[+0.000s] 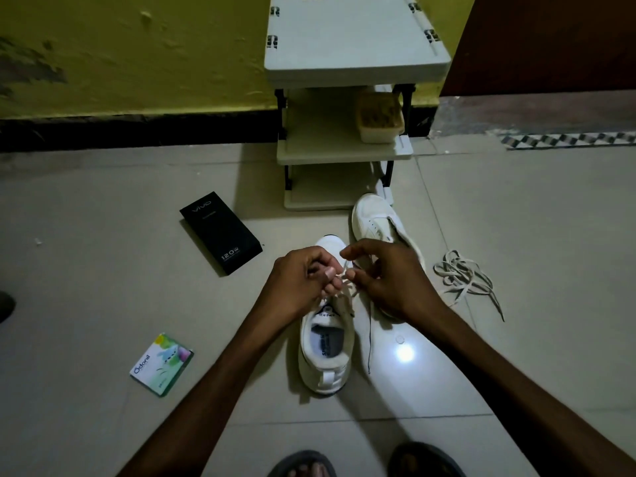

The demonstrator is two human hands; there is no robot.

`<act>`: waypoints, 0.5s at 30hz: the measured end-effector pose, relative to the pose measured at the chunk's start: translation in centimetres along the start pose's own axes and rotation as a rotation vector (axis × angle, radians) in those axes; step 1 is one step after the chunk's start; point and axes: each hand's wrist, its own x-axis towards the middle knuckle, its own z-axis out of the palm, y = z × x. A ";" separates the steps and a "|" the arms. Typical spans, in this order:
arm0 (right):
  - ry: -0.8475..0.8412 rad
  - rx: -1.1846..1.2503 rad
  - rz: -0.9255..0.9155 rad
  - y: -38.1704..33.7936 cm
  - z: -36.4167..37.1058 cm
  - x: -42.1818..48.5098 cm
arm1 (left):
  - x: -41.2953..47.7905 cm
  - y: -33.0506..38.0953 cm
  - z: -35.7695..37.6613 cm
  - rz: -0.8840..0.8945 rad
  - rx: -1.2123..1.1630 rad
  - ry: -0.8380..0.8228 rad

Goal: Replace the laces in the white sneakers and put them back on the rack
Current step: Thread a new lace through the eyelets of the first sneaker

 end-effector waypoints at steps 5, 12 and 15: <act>-0.076 0.090 0.014 0.4 0.7 0.4 | -0.1 0.1 0.1 0.008 0.116 0.031; -0.046 -0.132 0.041 1.3 2.4 1.3 | -0.4 -2.6 -0.1 -0.059 0.561 0.035; -0.082 -0.276 0.057 1.3 3.6 1.5 | -0.4 -3.1 0.3 -0.148 0.493 0.057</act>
